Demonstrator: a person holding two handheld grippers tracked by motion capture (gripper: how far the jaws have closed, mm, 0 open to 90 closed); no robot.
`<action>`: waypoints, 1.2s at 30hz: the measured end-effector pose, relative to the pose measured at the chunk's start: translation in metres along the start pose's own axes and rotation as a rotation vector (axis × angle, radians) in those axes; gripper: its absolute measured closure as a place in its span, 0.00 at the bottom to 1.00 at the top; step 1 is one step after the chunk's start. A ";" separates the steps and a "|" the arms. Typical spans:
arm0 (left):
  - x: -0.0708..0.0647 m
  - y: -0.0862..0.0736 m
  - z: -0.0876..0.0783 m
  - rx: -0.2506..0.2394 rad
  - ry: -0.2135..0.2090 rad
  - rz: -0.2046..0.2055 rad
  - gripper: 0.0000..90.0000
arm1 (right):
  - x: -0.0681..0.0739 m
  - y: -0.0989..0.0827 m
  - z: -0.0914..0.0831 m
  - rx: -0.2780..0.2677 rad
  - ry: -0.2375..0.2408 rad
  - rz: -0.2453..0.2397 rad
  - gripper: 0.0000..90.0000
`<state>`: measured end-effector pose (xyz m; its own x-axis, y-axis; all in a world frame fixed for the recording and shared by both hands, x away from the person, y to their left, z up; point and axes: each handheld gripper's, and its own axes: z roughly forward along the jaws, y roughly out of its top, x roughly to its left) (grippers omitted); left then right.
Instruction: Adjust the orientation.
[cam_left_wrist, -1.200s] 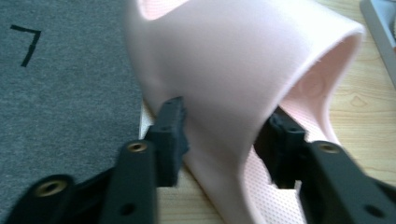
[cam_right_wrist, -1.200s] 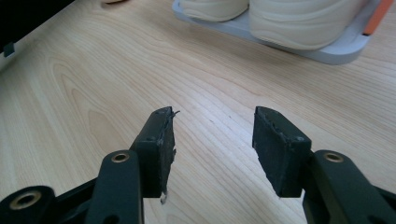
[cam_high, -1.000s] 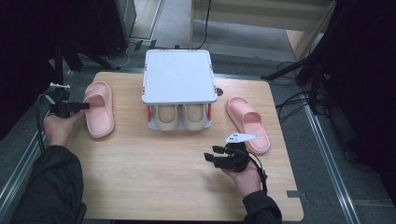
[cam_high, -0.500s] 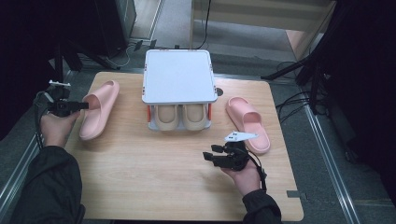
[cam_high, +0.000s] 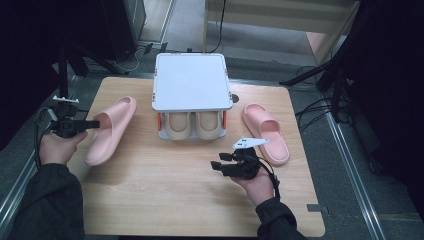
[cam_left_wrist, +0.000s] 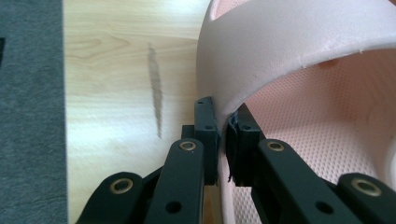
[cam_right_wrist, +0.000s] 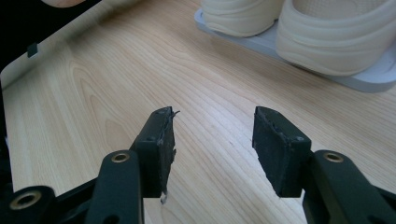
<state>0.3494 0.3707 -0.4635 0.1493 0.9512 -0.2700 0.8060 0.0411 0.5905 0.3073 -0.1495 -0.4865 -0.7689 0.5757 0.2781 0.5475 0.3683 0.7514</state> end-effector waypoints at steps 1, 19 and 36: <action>-0.002 -0.002 -0.003 -0.001 -0.007 0.008 0.94 | 0.001 0.001 0.001 -0.001 0.003 -0.001 0.55; -0.069 -0.054 -0.028 0.043 -0.125 0.139 0.93 | 0.005 0.019 0.017 0.003 0.042 -0.033 0.56; -0.131 -0.068 0.001 0.091 -0.277 0.316 0.92 | 0.007 0.019 0.015 -0.008 0.036 -0.033 0.58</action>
<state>0.2753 0.2427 -0.4690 0.5352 0.7941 -0.2882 0.7412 -0.2778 0.6111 0.3178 -0.1273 -0.4793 -0.7979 0.5366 0.2748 0.5195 0.3807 0.7650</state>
